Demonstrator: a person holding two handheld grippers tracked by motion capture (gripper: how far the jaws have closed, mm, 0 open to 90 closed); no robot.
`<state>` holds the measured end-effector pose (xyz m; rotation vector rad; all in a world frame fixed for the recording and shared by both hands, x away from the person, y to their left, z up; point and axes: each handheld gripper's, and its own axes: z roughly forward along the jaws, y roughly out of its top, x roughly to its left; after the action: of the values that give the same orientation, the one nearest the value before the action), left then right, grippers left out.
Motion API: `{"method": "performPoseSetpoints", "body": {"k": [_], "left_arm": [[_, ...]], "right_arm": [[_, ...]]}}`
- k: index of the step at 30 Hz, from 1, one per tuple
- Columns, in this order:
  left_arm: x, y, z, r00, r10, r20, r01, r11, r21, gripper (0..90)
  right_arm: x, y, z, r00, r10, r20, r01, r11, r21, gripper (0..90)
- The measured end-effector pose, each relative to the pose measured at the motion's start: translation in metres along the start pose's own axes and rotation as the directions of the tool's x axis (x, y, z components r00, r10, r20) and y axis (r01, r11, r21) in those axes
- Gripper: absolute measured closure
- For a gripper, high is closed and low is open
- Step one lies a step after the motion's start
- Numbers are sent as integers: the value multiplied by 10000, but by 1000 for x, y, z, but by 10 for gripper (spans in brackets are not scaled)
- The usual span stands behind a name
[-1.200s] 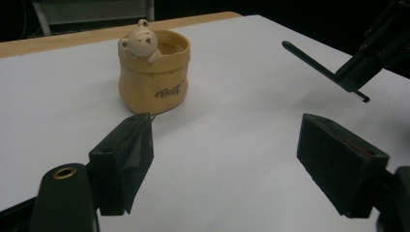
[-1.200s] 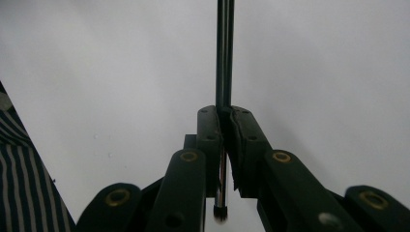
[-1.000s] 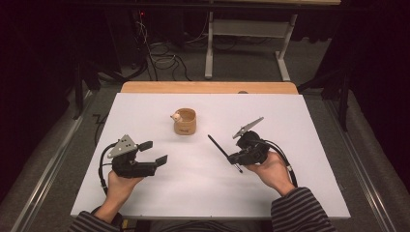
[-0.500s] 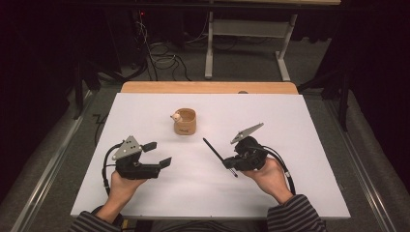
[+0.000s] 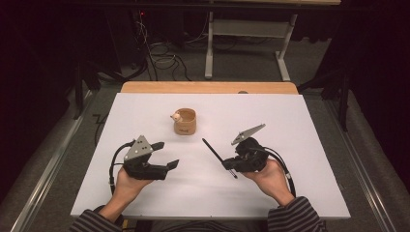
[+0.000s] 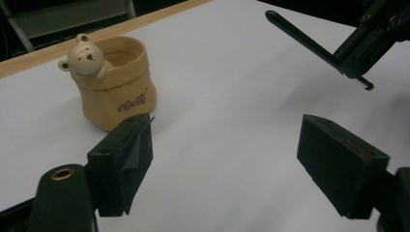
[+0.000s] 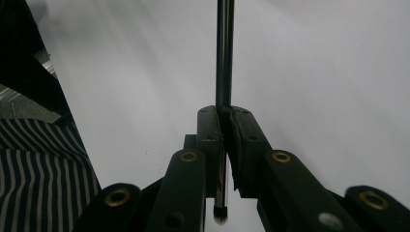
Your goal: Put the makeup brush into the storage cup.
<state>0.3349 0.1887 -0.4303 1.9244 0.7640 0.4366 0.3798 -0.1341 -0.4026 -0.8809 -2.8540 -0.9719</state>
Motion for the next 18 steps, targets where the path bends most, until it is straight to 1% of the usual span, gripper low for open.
{"method": "performPoseSetpoints", "body": {"k": [6,10,15,18], "left_arm": [[-7,9,9,9987,477,154,-481,9985,256,209],[-12,17,16,9967,753,304,-762,9967,287,206],[-18,25,24,9937,990,522,-1010,9943,356,203],[-19,29,30,9925,1066,603,-1091,9933,387,202]], "right_arm": [[2,1,-2,10000,-9,-30,9,10000,5,858],[1,0,-2,10000,59,-32,-59,10000,5,858],[1,0,-3,10000,33,-28,-33,10000,-13,858],[0,-1,-4,10000,96,-7,-96,10000,26,858]]}}
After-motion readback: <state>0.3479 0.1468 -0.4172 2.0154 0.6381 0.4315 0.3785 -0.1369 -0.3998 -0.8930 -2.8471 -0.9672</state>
